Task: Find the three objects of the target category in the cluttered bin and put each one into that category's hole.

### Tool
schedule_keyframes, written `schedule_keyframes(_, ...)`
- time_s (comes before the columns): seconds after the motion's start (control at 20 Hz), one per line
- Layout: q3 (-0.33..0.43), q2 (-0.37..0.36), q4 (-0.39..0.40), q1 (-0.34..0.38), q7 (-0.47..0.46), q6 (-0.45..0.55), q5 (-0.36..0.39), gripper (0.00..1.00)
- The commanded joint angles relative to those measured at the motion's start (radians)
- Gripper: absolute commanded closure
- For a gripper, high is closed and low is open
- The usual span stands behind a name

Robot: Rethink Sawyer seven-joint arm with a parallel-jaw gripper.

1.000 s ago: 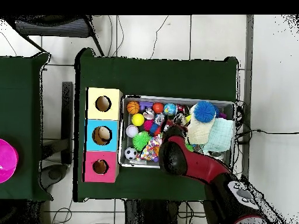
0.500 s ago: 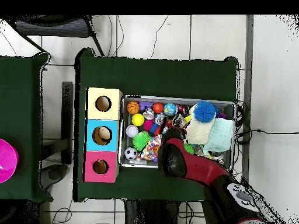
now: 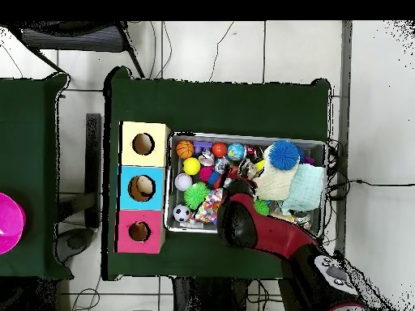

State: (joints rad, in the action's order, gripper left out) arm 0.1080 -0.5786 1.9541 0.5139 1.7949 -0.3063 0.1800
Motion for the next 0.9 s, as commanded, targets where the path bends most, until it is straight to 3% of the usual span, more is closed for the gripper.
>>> schedule_keyframes(0.05,0.067,0.030,0.042,-0.004,0.188,0.107,-0.031,0.00)
schedule_keyframes(0.45,0.047,0.021,0.051,-0.022,0.188,0.117,-0.047,0.00)
schedule_keyframes(0.9,0.097,0.070,-0.024,0.000,0.186,0.091,-0.038,0.00)
